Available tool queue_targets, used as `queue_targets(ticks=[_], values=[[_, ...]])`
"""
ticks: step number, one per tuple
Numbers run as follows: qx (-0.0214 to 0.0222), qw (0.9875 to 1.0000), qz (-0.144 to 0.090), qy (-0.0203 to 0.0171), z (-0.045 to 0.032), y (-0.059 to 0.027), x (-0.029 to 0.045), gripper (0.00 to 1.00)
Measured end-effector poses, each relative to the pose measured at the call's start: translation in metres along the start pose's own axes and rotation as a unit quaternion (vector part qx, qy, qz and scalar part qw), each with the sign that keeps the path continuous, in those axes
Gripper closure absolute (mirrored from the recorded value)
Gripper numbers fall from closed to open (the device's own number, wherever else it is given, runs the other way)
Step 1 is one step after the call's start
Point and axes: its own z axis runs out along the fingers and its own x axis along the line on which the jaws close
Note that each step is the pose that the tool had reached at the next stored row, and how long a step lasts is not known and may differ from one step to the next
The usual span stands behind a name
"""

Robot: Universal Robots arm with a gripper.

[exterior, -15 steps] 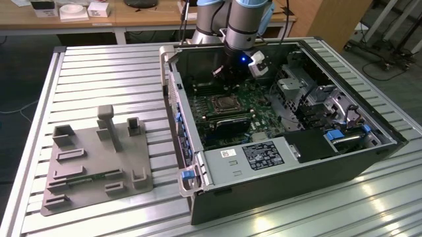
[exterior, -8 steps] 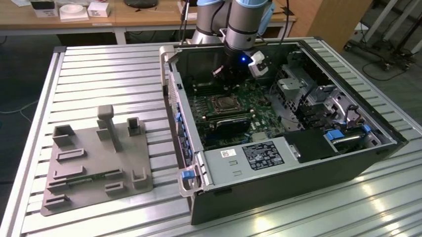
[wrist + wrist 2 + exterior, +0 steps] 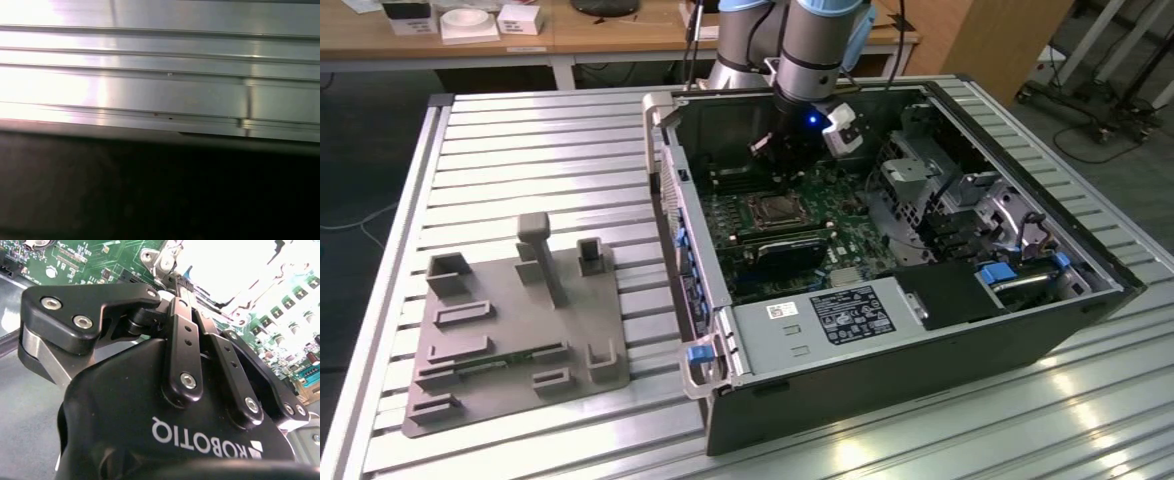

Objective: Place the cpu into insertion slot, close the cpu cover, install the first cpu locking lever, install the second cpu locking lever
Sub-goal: 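Install the first cpu locking lever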

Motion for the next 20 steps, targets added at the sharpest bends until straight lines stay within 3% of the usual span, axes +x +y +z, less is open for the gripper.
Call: queue_targets(ticks=[11,20], values=[[-0.0001,1.0000,0.000,0.0003,0.0000,-0.0003,-0.0018,0.90],[-0.0010,1.0000,0.000,-0.0003,-0.0054,0.0001,-0.0022,0.90]])
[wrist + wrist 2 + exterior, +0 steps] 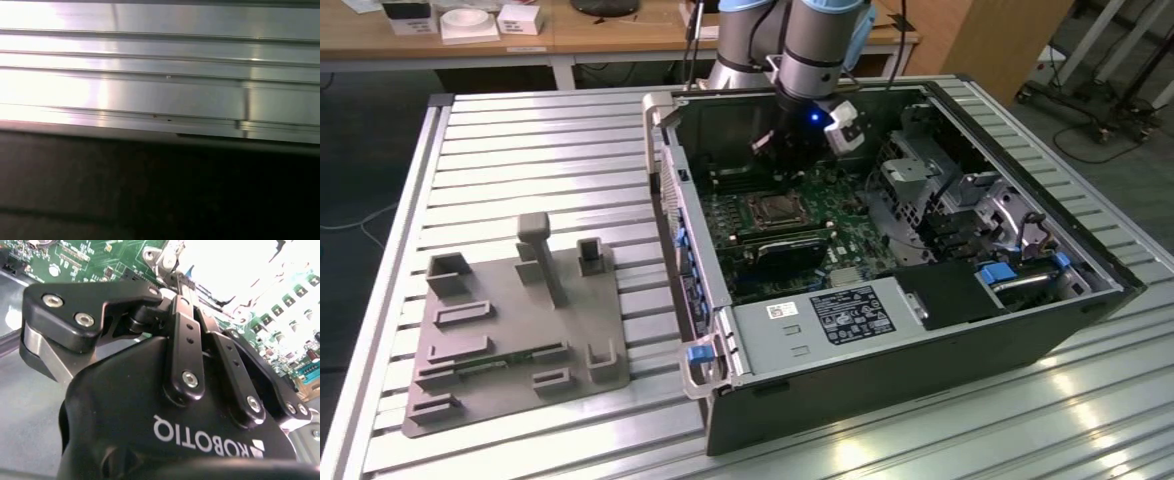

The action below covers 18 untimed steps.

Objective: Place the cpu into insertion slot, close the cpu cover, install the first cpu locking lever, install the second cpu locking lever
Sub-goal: 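Install the first cpu locking lever, then install the second cpu locking lever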

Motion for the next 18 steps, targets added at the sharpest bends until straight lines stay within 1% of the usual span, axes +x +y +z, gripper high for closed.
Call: queue_targets(ticks=[9,14,18], values=[[0.0002,1.0000,0.000,-0.0017,-0.0053,0.0001,-0.0007,0.90],[0.0004,1.0000,0.000,-0.0037,-0.0095,0.0001,-0.0006,0.90],[0.0003,1.0000,0.000,-0.0042,-0.0096,0.0002,0.0007,0.90]])
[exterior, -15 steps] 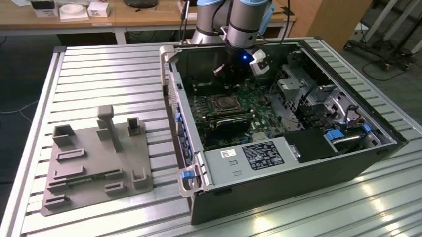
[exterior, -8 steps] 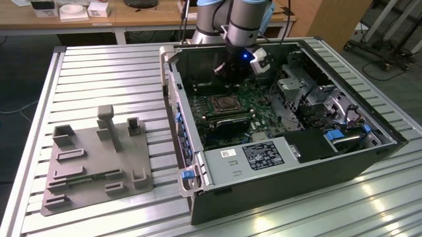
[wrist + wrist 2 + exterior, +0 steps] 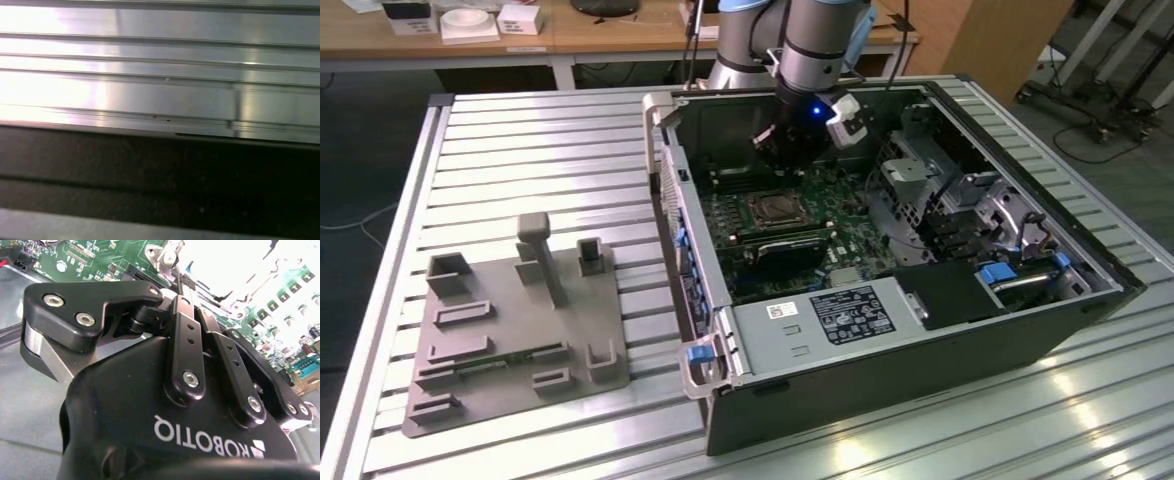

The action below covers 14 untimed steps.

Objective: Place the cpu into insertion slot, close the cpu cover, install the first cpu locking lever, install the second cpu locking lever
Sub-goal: 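Install the second cpu locking lever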

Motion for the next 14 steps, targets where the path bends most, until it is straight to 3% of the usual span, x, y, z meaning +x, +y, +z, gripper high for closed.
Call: queue_targets(ticks=[14], values=[[0.0000,1.0000,0.000,0.0000,-0.0002,-0.0086,0.0006,0.90]])
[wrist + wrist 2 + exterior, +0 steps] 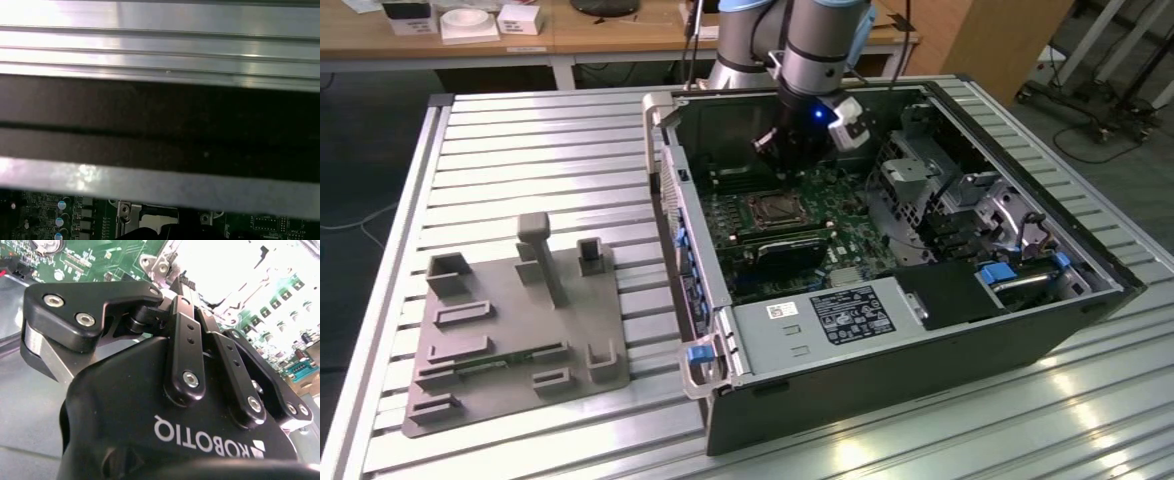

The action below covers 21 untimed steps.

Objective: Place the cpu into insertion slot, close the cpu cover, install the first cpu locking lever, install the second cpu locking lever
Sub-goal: 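Install the second cpu locking lever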

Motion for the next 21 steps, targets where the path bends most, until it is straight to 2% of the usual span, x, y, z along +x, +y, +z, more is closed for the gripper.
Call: queue_targets(ticks=[12,17,21], values=[[0.0002,1.0000,0.000,0.0001,-0.0003,-0.0029,-0.0044,0.90],[0.0003,1.0000,0.000,0.0001,-0.0062,-0.0029,-0.0044,0.90],[0.0010,1.0000,0.000,0.0001,-0.0066,-0.0055,-0.0042,0.90]])
